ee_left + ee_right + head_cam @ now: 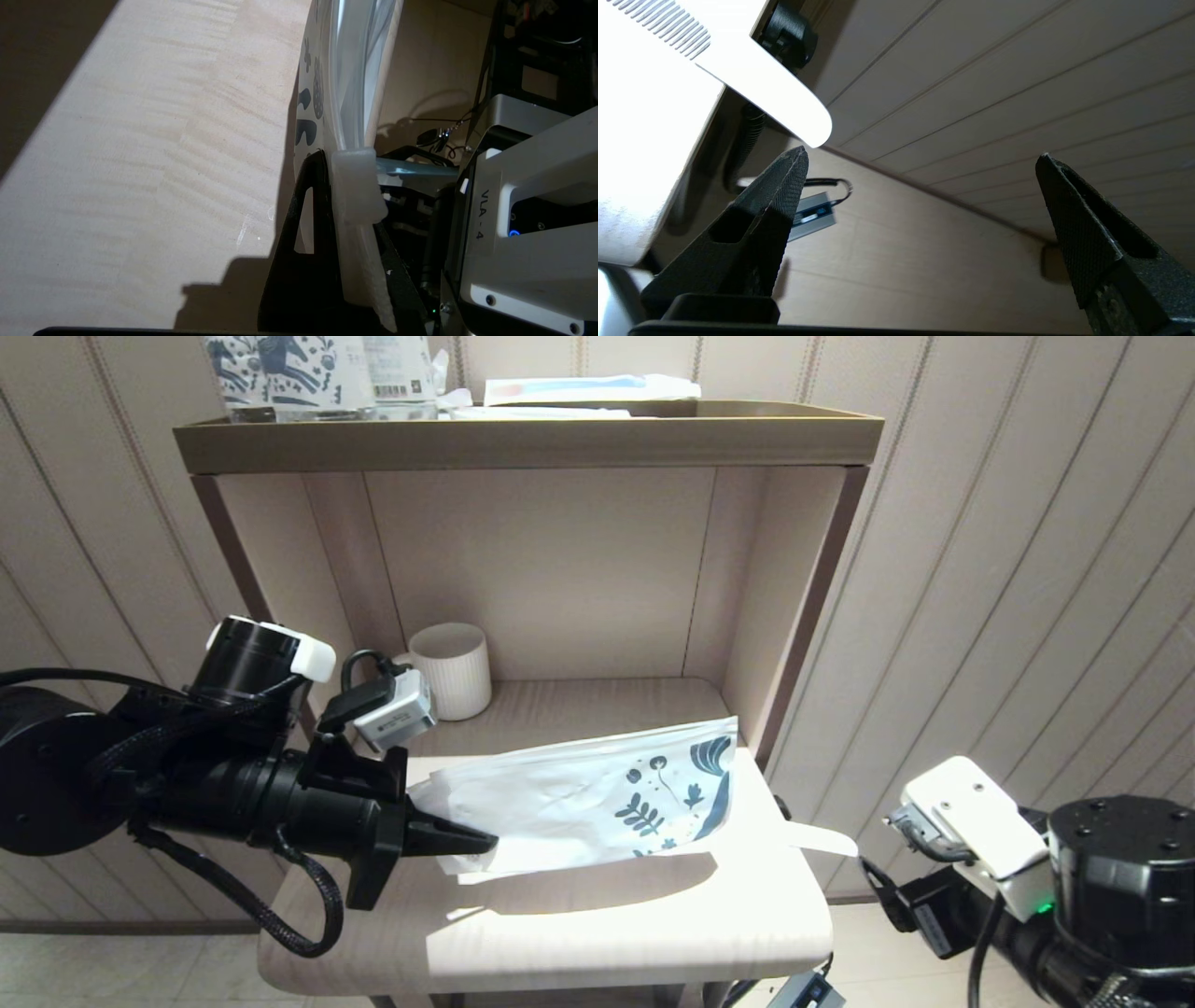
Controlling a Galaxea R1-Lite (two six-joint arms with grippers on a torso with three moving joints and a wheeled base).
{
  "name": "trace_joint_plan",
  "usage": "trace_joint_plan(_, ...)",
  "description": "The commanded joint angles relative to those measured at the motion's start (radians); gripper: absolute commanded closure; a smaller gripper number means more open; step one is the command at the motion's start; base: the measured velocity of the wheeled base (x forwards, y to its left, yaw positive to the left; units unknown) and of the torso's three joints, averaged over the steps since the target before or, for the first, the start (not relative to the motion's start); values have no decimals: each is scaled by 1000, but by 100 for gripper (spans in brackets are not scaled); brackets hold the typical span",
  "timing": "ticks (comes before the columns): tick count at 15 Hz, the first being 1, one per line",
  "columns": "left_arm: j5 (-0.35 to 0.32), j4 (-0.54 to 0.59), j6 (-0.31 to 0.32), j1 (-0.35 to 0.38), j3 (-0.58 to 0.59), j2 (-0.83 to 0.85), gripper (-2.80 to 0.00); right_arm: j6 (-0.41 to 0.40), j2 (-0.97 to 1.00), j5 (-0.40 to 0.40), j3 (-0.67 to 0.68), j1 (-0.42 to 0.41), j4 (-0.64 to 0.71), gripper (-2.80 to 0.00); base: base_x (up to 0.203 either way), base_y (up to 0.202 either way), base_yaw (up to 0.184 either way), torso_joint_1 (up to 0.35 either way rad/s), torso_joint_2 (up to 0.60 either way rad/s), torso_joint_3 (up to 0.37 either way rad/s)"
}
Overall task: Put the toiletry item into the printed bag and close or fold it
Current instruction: Pick up the comb
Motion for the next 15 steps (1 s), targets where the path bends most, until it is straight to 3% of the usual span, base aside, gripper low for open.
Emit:
trace_joint_plan(1, -5, 0, 3, 0, 0, 4, 0, -126, -63, -1, -37, -5, 30, -280, 0, 0, 0, 0, 0, 0)
trace_joint_plan(7, -5, 0, 9, 0, -2, 18, 0, -208, -163, -5, -138, 55, 600, -280, 0, 0, 0, 0, 0, 0)
trace_joint_plan(9, -5, 0, 9, 0, -2, 17, 0, -207, -99, -9, -151, 70, 596, -280, 0, 0, 0, 0, 0, 0)
trace_joint_plan(15, -3, -1, 9, 1, -3, 25, 0, -206, 89, -10, -130, 83, 336, -280, 0, 0, 0, 0, 0, 0)
